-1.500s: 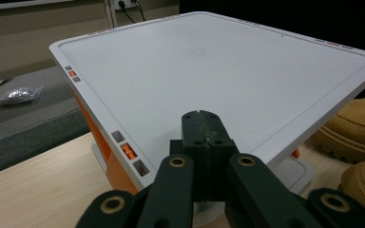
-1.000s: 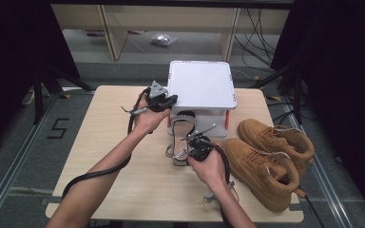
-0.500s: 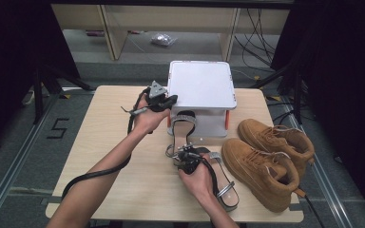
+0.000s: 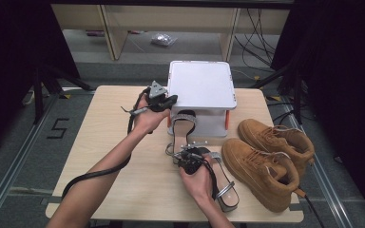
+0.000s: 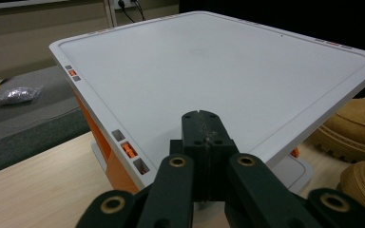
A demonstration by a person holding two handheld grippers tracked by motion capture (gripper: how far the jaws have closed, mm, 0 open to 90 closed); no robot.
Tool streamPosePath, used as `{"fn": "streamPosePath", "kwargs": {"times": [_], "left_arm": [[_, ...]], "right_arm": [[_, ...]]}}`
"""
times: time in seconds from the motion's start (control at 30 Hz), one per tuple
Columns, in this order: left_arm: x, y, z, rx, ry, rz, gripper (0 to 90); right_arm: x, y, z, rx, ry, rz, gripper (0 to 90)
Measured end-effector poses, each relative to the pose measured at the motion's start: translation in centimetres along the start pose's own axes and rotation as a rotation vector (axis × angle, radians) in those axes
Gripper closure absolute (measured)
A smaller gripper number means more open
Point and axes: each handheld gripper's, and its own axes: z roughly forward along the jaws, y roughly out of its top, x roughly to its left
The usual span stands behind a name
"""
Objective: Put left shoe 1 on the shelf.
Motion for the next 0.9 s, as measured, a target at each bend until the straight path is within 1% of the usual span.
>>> {"fn": "streamPosePath", "kwargs": {"times": [0.03, 0.07, 0.1, 0.13, 0.17, 0.2, 0.23, 0.3, 0.33, 0.37, 0.43, 0.47, 0.5, 0.53, 0.63, 0.73, 0.8, 0.83, 0.9], "left_arm": [[0.0, 0.0, 0.0, 0.001, 0.000, 0.000, 89.9], [0.0, 0.0, 0.0, 0.000, 0.001, -0.002, 89.9], [0.0, 0.0, 0.0, -0.001, 0.002, -0.002, 89.9], [-0.1, 0.0, 0.0, -0.002, 0.002, -0.003, 89.9], [-0.1, 0.0, 0.1, -0.009, -0.001, -0.012, 89.9], [-0.1, 0.0, 0.1, -0.009, -0.001, -0.011, 89.9], [-0.1, 0.0, 0.1, -0.009, -0.002, -0.011, 89.9], [-0.1, 0.0, 0.1, -0.007, -0.001, -0.009, 89.9], [-0.1, 0.0, 0.1, -0.007, -0.001, -0.009, 89.9], [-0.1, 0.0, 0.1, -0.008, -0.001, -0.009, 89.9], [0.0, 0.0, 0.0, 0.000, -0.001, -0.001, 89.9], [0.0, 0.0, 0.0, 0.000, -0.002, -0.001, 89.9], [0.0, 0.0, 0.0, 0.001, -0.003, -0.001, 89.9], [0.0, 0.0, 0.0, 0.001, -0.003, -0.002, 89.9], [0.0, 0.0, 0.0, 0.001, -0.002, -0.003, 89.9], [0.0, 0.0, 0.0, 0.000, -0.003, -0.004, 90.0], [0.0, 0.0, 0.0, 0.001, -0.004, -0.003, 89.9], [0.0, 0.0, 0.0, 0.001, -0.005, -0.003, 90.0], [0.0, 0.0, 0.0, 0.002, -0.005, -0.002, 89.9]], "right_arm": [[-0.1, 0.2, -0.2, -0.001, -0.006, -0.013, 90.0], [0.0, 0.4, -0.4, -0.013, 0.002, 0.018, 90.0], [0.0, 0.6, -0.6, -0.019, -0.005, 0.013, 90.0], [0.0, 0.8, -0.7, -0.025, -0.008, 0.019, 90.0], [-0.2, 1.1, -0.7, -0.030, -0.013, 0.001, 90.0], [-0.1, 1.3, -0.8, -0.021, -0.006, 0.020, 90.0], [-0.2, 1.3, -0.7, -0.034, -0.006, 0.024, 90.0], [-0.1, 1.3, -0.7, -0.039, -0.012, 0.023, 90.0], [-0.1, 1.3, -0.5, -0.031, -0.021, 0.010, 90.0], [0.0, 1.4, -0.6, -0.034, -0.005, 0.038, 90.0], [-0.1, 1.7, -0.7, -0.058, -0.027, 0.002, 90.0], [0.0, 1.9, -0.8, -0.072, -0.039, -0.001, 90.0], [-0.1, 2.1, -0.8, -0.072, -0.051, -0.015, 90.0], [-0.1, 2.3, -0.8, -0.078, -0.058, -0.005, 90.0], [-0.5, 3.1, -0.6, -0.093, -0.074, -0.001, 90.0], [-1.1, 4.3, -0.1, -0.110, -0.098, -0.015, 90.0], [-1.4, 4.9, 0.2, -0.122, -0.106, -0.007, 90.0], [-1.6, 5.2, 0.3, -0.123, -0.113, -0.019, 90.0], [-1.6, 5.5, 0.4, -0.132, -0.110, -0.019, 90.0]]}}
